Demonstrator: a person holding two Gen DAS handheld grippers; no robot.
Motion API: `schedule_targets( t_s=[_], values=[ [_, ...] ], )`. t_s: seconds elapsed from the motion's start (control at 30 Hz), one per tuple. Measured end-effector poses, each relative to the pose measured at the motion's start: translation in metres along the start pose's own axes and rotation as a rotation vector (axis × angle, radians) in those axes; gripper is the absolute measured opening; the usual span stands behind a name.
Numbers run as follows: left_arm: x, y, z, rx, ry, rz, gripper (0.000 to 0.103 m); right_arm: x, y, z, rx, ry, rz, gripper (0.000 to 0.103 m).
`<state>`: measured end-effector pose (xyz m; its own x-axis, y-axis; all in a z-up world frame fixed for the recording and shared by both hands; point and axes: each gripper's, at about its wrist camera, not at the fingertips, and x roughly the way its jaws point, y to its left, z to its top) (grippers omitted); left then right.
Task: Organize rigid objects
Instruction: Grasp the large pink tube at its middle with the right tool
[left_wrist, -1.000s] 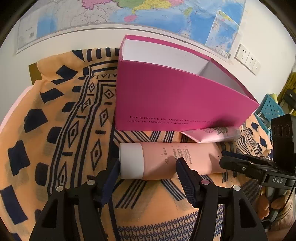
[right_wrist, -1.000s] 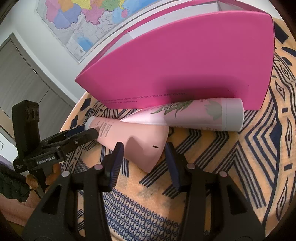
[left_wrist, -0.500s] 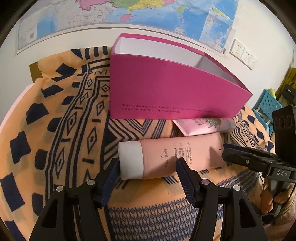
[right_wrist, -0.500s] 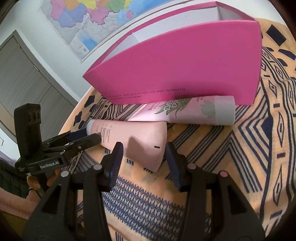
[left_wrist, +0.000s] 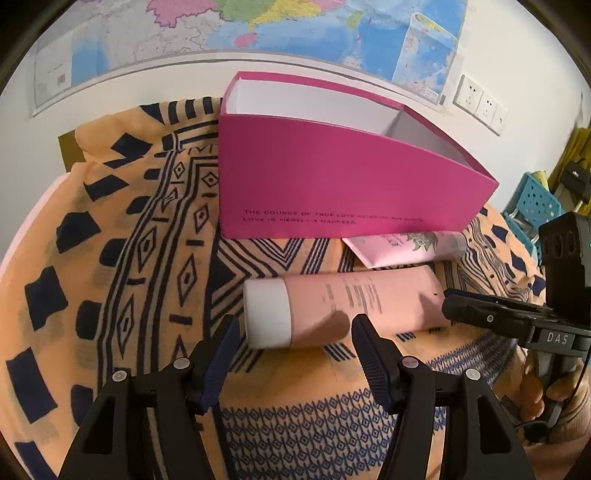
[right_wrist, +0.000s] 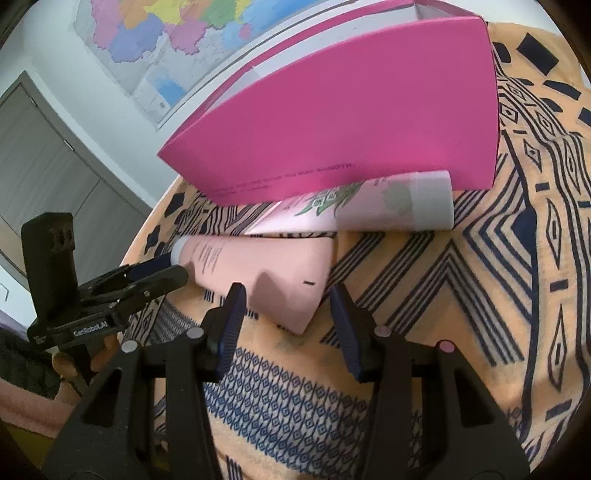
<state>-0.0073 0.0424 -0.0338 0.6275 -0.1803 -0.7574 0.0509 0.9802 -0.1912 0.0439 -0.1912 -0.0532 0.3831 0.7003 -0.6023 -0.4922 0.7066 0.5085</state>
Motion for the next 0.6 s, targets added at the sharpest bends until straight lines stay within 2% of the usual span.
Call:
schedule_targets(
  t_s=[0.17,0.33,0.6],
  values=[
    [0.0029,0.0010,0.0049,-0.013,0.006,-0.027,0.064,0.0055,0.0035,0.0030,-0.014,-0.002,-0.008,0.050],
    [0.0034,-0.0031,0.0050,0.001,0.005,-0.001,0.064,0.0051,0.0019,0.0045,-0.014,-0.003,-0.008,0.050],
    [-0.0015,-0.0067,0.0049,0.006,-0.001,0.000,0.064,0.0019,0.0051,0.0029,-0.030,-0.015,-0.020,0.050]
  ],
)
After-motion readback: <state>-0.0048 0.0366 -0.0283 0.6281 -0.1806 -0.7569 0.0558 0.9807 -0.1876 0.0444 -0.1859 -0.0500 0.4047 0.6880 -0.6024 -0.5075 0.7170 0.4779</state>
